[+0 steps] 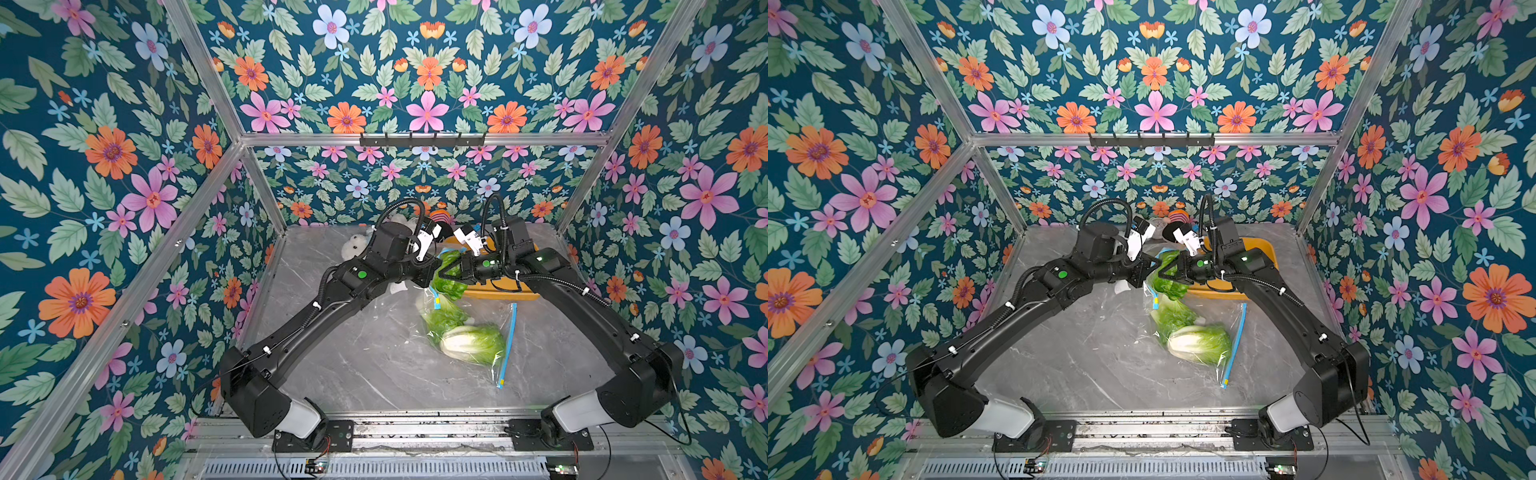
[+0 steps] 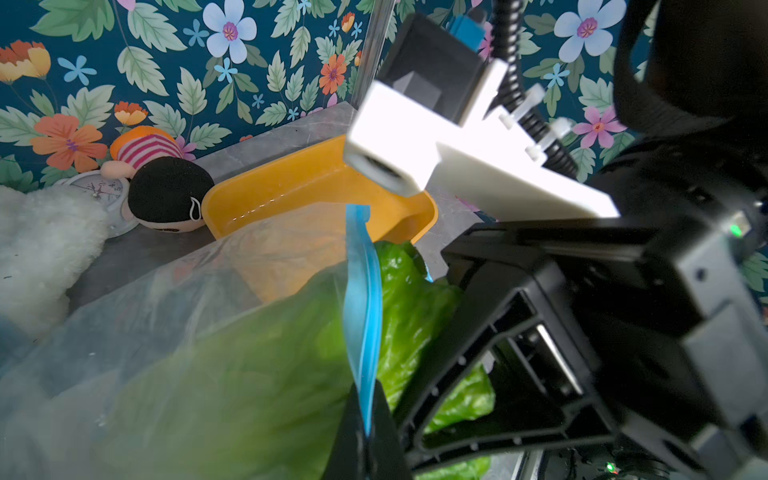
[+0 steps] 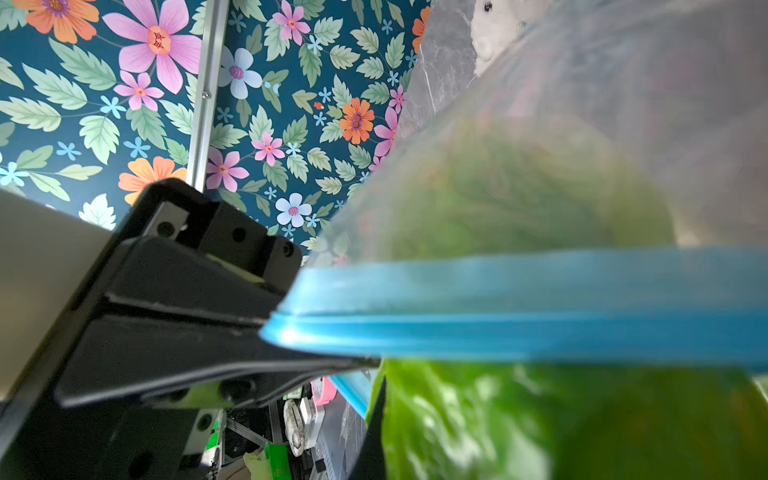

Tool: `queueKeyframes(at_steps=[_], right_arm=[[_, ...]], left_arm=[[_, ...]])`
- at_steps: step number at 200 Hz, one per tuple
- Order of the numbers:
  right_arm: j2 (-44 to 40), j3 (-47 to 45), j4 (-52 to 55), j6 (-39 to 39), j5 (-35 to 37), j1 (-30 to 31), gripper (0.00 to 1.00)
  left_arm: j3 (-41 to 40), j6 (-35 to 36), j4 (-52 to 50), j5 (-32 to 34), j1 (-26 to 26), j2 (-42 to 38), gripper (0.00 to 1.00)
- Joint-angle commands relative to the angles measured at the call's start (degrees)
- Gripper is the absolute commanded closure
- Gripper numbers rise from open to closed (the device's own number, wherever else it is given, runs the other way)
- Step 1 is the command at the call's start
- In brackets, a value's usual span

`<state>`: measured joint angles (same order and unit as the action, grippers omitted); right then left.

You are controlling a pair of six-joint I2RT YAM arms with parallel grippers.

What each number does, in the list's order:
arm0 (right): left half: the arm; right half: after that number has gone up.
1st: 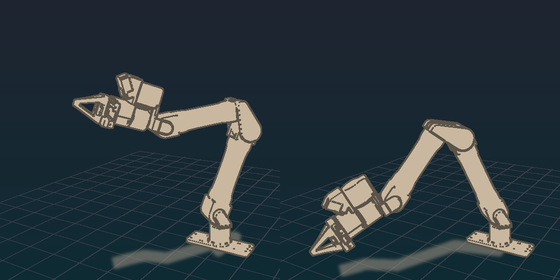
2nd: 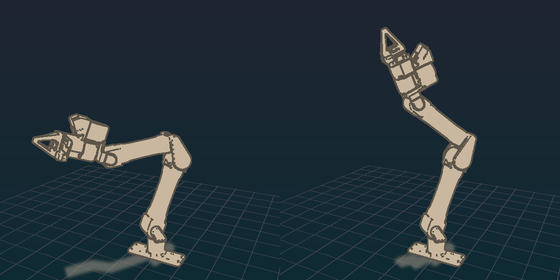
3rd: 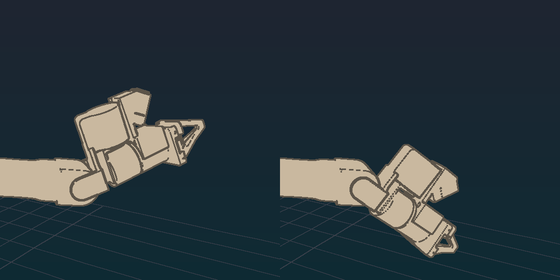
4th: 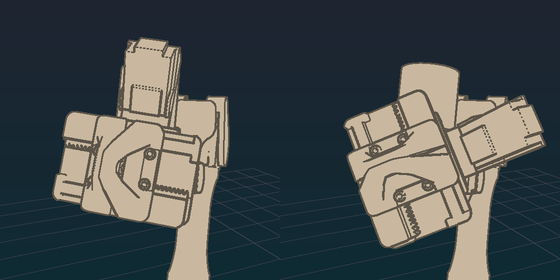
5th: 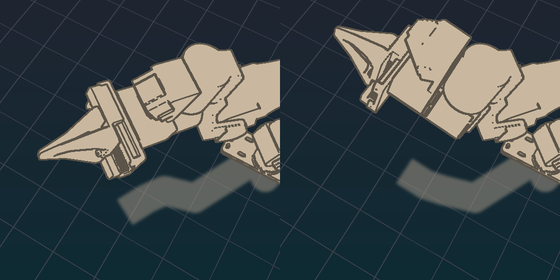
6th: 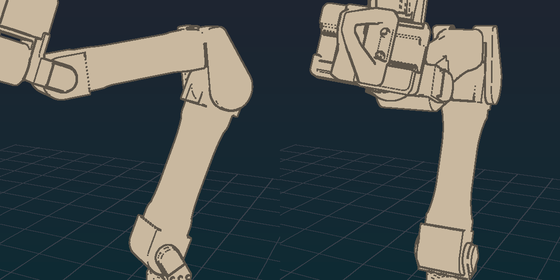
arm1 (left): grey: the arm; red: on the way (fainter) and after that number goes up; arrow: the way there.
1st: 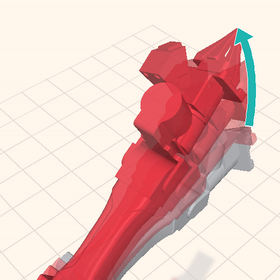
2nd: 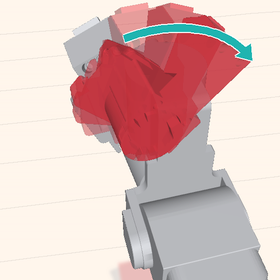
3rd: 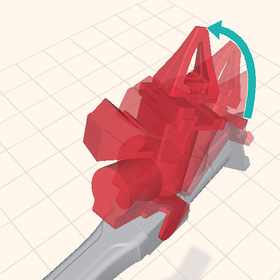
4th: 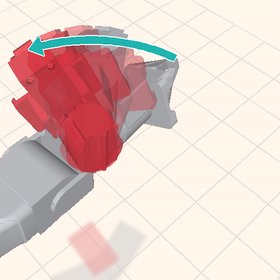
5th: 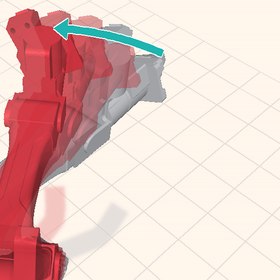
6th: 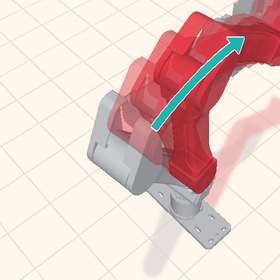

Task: Put the chinese cabbages into a zipper bag and zip it
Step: Place the Chinese cabbage in the zipper food storage bag.

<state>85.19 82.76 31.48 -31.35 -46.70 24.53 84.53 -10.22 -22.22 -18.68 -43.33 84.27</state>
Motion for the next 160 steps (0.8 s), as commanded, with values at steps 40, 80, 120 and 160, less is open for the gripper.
queueKeyframes(at_steps=[40,80,120,160], right_arm=[[-1.07,-2.03,-8.65,-4.55,-3.53,0.15,0.71],[-2.66,-0.11,-6.23,-4.24,-3.27,0.14,0.61],[-8.27,2.23,-1.23,-2.68,0.71,0.01,0.47],[-10.58,2.92,11.58,1.42,18.82,-1.6,0.43]], left_arm=[[-1.2,-5.65,6.29,-0.71,0.47,-2.0,1.0],[-3.09,-10.3,9.28,-0.08,2.74,-3.65,1.0],[-4.97,-14.16,12.36,0.05,4.5,-5.64,1.0],[-7.01,-20.18,17.77,-0.43,6.49,-7.49,1.0]])
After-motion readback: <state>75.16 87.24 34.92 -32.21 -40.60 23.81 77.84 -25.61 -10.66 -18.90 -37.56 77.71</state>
